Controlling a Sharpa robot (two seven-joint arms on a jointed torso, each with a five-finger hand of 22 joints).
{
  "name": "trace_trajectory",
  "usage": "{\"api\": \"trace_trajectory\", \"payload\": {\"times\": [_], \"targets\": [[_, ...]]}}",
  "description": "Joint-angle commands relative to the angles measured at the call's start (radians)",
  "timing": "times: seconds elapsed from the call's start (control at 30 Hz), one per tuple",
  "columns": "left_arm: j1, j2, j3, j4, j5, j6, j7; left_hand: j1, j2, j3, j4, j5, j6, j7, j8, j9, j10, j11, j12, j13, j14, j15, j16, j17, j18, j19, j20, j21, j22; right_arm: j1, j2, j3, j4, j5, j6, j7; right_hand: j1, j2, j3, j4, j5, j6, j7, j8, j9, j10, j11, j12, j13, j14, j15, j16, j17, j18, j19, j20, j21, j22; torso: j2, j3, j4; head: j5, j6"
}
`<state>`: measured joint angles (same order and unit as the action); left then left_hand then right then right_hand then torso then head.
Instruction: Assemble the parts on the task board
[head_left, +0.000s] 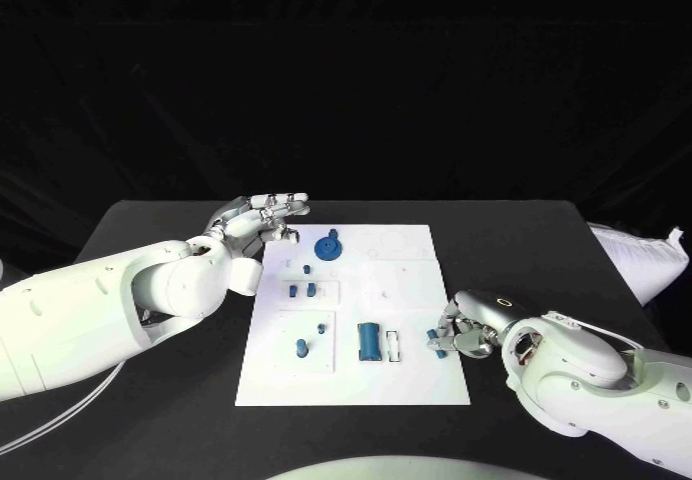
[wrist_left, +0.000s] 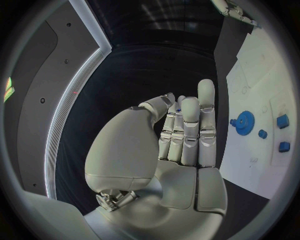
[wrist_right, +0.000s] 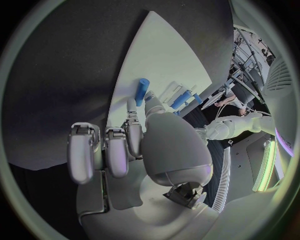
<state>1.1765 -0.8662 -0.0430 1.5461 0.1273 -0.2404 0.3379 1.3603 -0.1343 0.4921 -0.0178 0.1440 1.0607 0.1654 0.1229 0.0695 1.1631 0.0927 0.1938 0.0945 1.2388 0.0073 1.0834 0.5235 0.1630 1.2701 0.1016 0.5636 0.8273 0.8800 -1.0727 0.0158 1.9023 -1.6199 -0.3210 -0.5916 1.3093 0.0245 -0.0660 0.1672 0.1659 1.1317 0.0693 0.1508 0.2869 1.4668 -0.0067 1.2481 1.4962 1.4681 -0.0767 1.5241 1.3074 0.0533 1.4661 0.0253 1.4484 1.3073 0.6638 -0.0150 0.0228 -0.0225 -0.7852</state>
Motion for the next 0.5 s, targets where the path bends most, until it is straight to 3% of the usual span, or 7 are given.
{"api": "trace_trajectory", "payload": {"times": [0.03, 0.3, 0.5], "targets": [[0.0, 0.0, 0.001, 0.002, 0.002, 0.019, 0.003, -0.002, 0.01, -0.003, -0.004, 0.004, -0.003, 0.004, 0.005, -0.001, -0.006, 0.0, 0.006, 0.002, -0.009, -0.002, -0.005, -0.003, 0.019, -0.009, 0.001, -0.005, -0.002, -0.007, 0.012, -0.004, -0.005, -0.077, 0.085, 0.0, 0.021, -0.014, 0.009, -0.01, -0.014, 0.014, -0.003, -0.003, -0.002, 0.013, -0.005, 0.004, -0.103, 0.086, -0.001, 0.003, 0.182, -0.013, 0.038, 0.004, 0.004, 0.102, 0.0, 0.0, 0.0003, 0.001, -0.001], [0.0, 0.0, 0.001, 0.002, 0.002, 0.019, 0.002, -0.002, 0.01, -0.003, -0.004, 0.004, -0.003, 0.004, 0.005, -0.001, -0.006, 0.0, 0.006, 0.002, -0.009, -0.002, -0.005, -0.003, 0.019, -0.009, 0.001, -0.005, -0.002, -0.013, 0.031, -0.007, -0.013, -0.185, 0.185, -0.006, 0.067, -0.023, 0.035, -0.044, -0.07, 0.024, -0.005, -0.011, -0.006, 0.011, -0.009, -0.002, -0.103, 0.087, -0.005, 0.004, 0.185, -0.014, 0.039, 0.0, 0.007, 0.106, 0.0, -0.0004, 0.0005, 0.003, -0.003], [0.0, 0.0, 0.001, 0.003, 0.002, 0.019, 0.002, -0.002, 0.01, -0.003, -0.004, 0.004, -0.003, 0.004, 0.005, -0.001, -0.006, 0.0, 0.006, 0.002, -0.009, -0.002, -0.005, -0.003, 0.019, -0.009, 0.001, -0.005, -0.002, -0.015, 0.036, -0.008, -0.015, -0.239, 0.244, -0.009, 0.089, -0.026, 0.052, -0.062, -0.077, 0.028, -0.006, -0.016, -0.008, 0.011, -0.01, -0.004, -0.103, 0.087, -0.005, 0.006, 0.189, -0.015, 0.04, -0.001, 0.009, 0.11, 0.0, -0.0002, -0.0008, 0.003, -0.003]]}}
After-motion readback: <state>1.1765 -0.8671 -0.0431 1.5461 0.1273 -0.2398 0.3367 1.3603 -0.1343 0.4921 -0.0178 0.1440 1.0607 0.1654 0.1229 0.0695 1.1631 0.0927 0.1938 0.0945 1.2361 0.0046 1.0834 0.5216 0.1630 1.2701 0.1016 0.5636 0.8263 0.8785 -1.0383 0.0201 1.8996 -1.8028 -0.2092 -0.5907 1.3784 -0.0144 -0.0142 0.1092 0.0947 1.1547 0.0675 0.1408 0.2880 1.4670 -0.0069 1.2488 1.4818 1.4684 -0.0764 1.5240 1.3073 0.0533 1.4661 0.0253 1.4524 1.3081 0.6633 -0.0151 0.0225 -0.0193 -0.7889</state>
